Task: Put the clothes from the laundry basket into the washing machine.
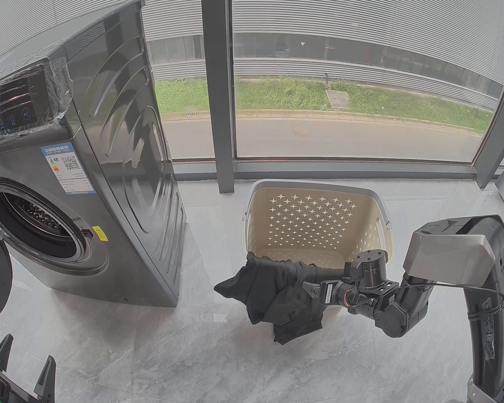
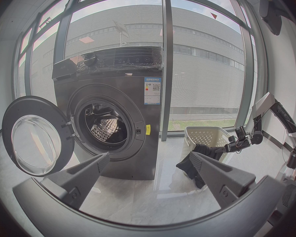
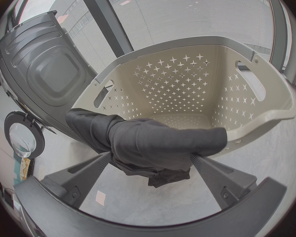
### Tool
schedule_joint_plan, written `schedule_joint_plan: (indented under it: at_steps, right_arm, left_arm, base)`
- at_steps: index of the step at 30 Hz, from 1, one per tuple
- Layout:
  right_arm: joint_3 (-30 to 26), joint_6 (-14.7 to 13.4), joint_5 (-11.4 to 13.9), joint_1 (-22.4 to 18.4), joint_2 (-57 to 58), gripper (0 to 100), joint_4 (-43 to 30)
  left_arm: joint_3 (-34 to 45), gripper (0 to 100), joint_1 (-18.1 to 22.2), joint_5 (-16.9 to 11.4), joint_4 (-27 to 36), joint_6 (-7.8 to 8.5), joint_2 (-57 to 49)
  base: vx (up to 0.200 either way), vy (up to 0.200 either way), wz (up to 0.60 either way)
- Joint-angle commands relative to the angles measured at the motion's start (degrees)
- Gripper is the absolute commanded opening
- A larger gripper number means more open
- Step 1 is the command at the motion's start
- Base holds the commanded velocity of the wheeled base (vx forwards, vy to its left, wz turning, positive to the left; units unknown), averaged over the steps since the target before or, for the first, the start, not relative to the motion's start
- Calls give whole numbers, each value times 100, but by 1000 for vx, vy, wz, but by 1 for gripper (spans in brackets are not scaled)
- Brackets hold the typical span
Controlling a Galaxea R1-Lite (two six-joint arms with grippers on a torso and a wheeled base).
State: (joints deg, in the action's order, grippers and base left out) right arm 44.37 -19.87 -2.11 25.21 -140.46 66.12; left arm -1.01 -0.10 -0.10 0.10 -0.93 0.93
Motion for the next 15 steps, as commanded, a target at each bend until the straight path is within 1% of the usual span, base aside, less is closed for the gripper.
schedule_joint_plan:
  at_steps: [1, 6, 11, 15]
  right_arm:
    - [177, 1, 0, -7, -34, 100, -47]
    - [326, 1, 0, -16, -175, 100, -82]
    - [405, -8, 0, -16, -201, 100, -346]
    - [555, -8, 0, -16, -210, 100, -293]
  left_arm:
    - [84, 100, 1, 1, -1, -4, -93]
    - [84, 100, 1, 1, -1, -4, -93]
    - [84, 100, 1, 10, -1, -4, -93]
    - [84, 100, 1, 10, -1, -4, -93]
  base:
    - [0, 0, 0]
    - [0, 0, 0]
    - [0, 0, 0]
    - [0, 0, 0]
